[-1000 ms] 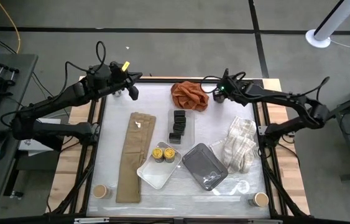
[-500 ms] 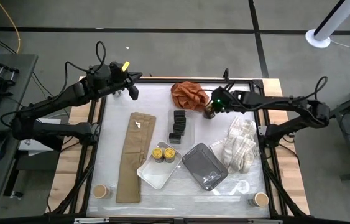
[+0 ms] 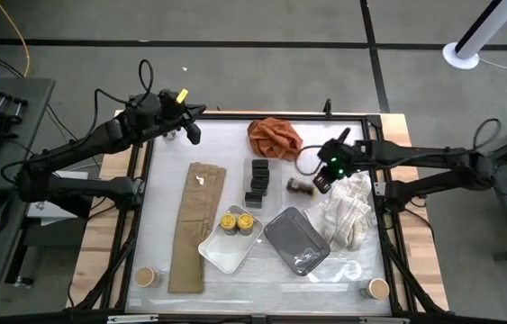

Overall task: Sort spices by type
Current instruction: Put the yellow seasoning bottle into the white bin

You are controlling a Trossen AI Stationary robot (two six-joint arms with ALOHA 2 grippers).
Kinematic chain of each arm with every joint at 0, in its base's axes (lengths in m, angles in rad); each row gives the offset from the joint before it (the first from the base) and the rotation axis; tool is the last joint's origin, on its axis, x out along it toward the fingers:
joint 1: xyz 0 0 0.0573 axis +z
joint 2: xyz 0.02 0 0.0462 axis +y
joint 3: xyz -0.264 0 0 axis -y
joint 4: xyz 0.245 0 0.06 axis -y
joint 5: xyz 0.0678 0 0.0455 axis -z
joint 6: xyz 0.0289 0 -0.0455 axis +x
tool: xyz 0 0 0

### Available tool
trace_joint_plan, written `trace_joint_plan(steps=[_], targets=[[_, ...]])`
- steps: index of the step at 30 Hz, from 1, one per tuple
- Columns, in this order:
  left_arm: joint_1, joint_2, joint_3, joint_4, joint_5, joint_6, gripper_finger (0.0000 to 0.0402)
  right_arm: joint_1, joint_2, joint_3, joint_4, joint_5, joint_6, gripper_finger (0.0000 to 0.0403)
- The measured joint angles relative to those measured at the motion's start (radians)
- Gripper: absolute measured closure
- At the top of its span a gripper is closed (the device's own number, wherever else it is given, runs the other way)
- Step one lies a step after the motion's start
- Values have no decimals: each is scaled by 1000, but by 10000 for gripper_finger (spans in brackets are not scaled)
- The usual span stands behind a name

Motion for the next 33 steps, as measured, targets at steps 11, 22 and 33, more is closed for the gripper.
trace_joint_plan(steps=[11,22,33], targets=[[0,0,0,0,0,2,402,-2,-107,4,125,4,24,393],[0,0,0,0,0,-1,401,6,88,6,134,-210,-34,195],[0,0,0,-1,0,-24,401,54,279,6,11,-252,-213,58]])
